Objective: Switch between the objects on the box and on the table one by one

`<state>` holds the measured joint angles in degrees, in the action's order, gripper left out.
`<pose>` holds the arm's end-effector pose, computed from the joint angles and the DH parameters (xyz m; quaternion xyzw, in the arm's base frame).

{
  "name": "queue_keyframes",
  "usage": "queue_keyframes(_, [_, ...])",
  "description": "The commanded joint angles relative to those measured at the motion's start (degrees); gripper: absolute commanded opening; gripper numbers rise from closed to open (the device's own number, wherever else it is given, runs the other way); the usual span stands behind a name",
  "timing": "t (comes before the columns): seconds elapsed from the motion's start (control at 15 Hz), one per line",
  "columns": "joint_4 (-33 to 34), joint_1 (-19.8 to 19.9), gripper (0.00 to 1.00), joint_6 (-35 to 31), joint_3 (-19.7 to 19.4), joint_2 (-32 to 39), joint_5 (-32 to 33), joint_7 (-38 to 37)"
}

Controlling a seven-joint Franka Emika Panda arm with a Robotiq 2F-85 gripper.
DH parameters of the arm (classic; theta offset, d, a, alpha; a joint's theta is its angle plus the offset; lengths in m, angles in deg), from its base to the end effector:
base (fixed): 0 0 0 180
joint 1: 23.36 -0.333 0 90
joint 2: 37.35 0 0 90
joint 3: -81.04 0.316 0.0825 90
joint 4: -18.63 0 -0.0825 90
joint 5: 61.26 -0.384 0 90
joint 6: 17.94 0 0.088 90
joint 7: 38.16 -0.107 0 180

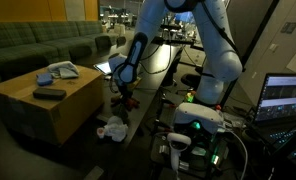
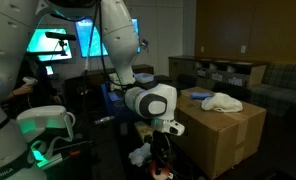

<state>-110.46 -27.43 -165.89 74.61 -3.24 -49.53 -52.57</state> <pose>0.4922 -0.0231 0.0798 0.9873 -0.0462 -0.1241 0.0881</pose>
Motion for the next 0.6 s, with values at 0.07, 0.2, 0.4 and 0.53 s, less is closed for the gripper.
queue_keyframes(0.07, [2.1, -2.2, 0.91, -0.2, -1.8, 1.2, -0.7, -3.4])
queue_keyframes(0.2, [1.8, -2.3, 1.0, -0.2, -1.7, 0.5, -1.0, -4.1])
queue_keyframes(0.4, [0.4, -3.6, 1.0, -1.1, -0.7, -0.9, -1.3, -5.0])
queue_keyframes(0.53, [-0.7, -5.0, 1.0, -2.1, 0.4, -1.6, -2.0, -6.3])
